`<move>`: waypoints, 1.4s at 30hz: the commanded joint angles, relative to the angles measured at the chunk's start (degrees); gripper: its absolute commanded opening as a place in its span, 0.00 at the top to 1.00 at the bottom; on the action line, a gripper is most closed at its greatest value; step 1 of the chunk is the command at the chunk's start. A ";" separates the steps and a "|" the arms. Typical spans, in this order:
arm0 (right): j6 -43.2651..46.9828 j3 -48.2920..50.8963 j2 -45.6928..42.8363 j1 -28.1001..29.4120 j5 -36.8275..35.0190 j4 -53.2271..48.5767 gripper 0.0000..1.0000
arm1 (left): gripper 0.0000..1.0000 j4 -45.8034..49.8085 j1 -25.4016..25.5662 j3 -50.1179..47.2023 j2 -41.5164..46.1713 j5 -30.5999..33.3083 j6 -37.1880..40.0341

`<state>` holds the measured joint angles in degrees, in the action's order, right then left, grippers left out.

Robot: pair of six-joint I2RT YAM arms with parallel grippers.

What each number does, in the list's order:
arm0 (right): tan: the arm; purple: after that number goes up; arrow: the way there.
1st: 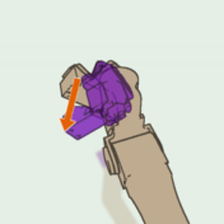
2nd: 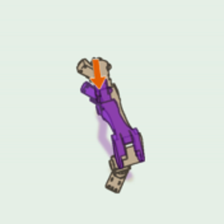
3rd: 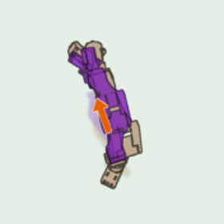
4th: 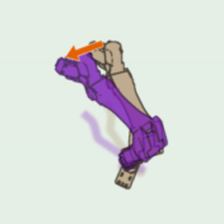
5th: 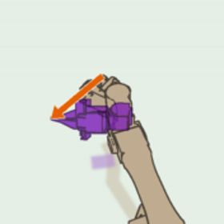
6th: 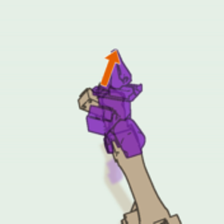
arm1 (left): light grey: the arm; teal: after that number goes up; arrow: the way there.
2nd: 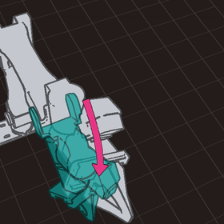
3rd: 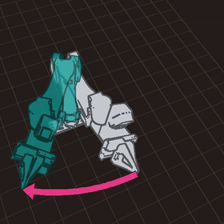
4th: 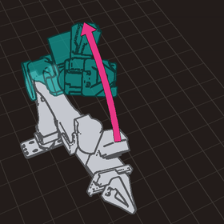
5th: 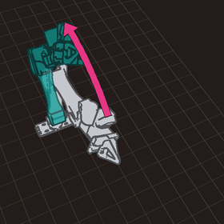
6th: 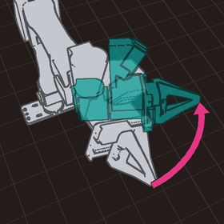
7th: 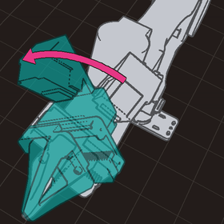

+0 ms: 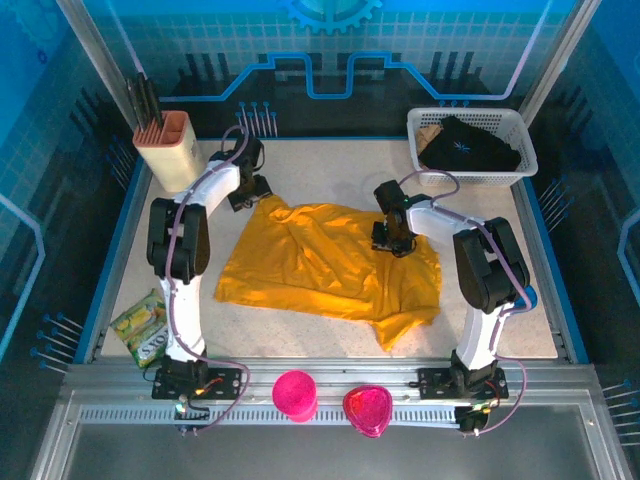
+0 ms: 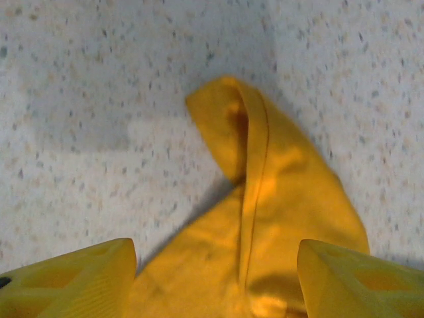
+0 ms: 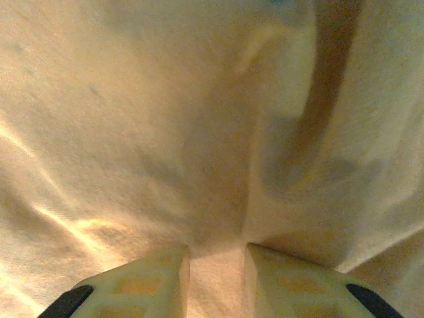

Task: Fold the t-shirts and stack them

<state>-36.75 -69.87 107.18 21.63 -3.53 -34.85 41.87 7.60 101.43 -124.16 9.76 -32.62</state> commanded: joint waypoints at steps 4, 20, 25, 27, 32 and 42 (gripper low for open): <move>0.28 3.01 -1.67 -0.56 2.42 0.48 0.72 | 0.37 0.42 -1.53 10.08 -9.07 -2.78 1.40; -0.54 3.95 0.15 1.49 -0.37 -1.39 0.85 | 1.00 -2.46 -1.53 15.99 -10.12 -5.23 2.64; -0.57 4.81 1.17 1.03 -1.69 -2.36 0.86 | 1.00 -0.50 -1.44 16.20 -1.12 1.65 5.37; -0.93 4.79 1.52 1.13 -1.79 -2.37 0.87 | 1.00 1.55 -1.42 18.16 1.47 4.04 6.52; -1.06 3.84 2.41 1.24 -1.58 -2.41 0.87 | 1.00 8.85 -1.36 26.62 2.04 6.79 9.06; -1.20 2.06 1.43 3.33 -1.22 -3.19 0.83 | 0.21 13.10 -0.34 31.11 -6.73 8.23 8.23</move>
<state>-37.45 -67.70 107.00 23.55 -4.36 -35.09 50.50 6.44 133.91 -128.55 15.77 -25.10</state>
